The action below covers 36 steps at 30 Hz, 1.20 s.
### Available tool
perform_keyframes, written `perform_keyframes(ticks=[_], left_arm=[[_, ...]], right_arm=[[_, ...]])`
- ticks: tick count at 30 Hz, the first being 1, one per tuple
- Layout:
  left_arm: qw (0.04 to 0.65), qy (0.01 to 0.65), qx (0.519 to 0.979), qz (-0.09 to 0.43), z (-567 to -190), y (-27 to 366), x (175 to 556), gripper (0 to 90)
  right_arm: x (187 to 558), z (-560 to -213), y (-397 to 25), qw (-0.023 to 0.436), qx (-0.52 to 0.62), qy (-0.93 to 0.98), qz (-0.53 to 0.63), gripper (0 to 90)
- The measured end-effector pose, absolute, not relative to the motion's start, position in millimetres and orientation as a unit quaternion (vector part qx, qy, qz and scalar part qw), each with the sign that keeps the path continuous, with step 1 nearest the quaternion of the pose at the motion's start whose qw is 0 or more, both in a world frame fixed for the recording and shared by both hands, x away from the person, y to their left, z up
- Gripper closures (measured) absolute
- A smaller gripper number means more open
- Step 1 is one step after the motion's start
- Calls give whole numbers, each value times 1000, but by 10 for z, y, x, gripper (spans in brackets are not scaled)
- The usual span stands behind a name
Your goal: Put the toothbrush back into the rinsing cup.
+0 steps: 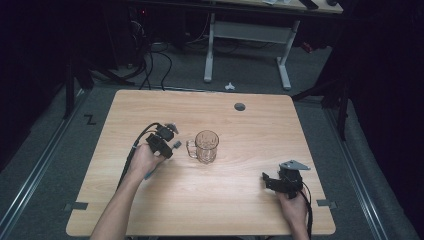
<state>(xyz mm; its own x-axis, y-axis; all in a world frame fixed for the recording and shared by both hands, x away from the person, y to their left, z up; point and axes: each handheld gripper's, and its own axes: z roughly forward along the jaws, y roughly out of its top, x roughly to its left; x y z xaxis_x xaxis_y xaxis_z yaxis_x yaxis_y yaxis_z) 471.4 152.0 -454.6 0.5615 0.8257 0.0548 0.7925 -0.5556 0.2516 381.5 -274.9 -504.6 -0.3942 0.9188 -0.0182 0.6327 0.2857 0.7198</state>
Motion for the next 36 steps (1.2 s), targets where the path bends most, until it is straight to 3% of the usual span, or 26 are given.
perform_keyframes(ticks=[13, 26, 36], left_arm=[[92, 465, 878, 67, -4639, 1522, 4788, 679], [102, 466, 877, 55, -4656, 1562, 4813, 783], [103, 469, 875, 54, -4653, 1568, 4816, 792]], right_arm=[[3815, -5046, -2749, 222, 504, 770, 322, 221], [3815, -5046, -2749, 222, 504, 770, 322, 221], [3815, -5046, -2749, 222, 504, 770, 322, 221]])
